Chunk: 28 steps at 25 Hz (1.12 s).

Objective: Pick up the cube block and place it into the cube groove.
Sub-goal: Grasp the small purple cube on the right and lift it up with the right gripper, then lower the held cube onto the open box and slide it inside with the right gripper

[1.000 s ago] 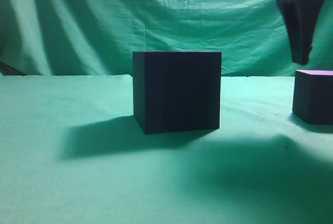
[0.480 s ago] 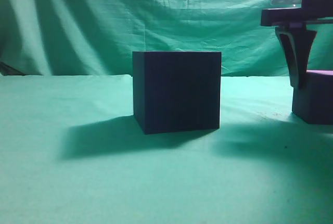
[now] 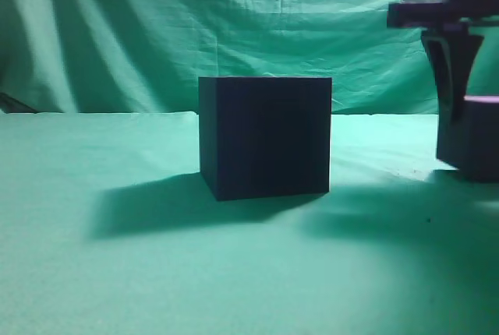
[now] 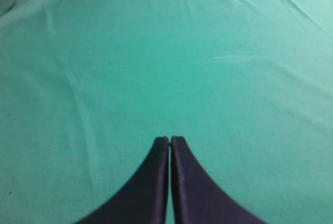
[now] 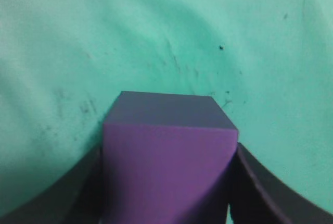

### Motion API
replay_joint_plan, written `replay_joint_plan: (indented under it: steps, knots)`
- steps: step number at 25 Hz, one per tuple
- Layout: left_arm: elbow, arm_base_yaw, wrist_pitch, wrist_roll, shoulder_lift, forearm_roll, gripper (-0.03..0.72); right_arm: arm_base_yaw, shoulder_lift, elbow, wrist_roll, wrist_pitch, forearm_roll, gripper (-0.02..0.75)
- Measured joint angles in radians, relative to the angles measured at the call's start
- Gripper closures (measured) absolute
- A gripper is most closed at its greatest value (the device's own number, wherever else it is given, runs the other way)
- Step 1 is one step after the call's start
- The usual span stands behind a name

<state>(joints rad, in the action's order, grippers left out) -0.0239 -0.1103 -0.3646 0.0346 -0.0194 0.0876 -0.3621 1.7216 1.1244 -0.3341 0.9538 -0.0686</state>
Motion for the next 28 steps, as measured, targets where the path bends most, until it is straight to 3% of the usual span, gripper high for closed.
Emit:
replay_joint_plan:
  steps: [6, 11, 16, 28]
  knots:
    - [0.0, 0.0, 0.0, 0.0, 0.0, 0.0, 0.688, -0.051, -0.041, 0.223, 0.143, 0.174, 0.009, 0.3]
    - [0.0, 0.0, 0.0, 0.0, 0.0, 0.0, 0.688, -0.225, -0.063, 0.381, 0.163, 0.265, 0.011, 0.3]
    - [0.0, 0.0, 0.0, 0.0, 0.0, 0.0, 0.688, -0.376, -0.061, 0.413, 0.165, 0.286, 0.031, 0.3]
    - [0.0, 0.0, 0.0, 0.0, 0.0, 0.0, 0.688, -0.402, 0.039, 0.413, 0.165, 0.241, 0.081, 0.3]
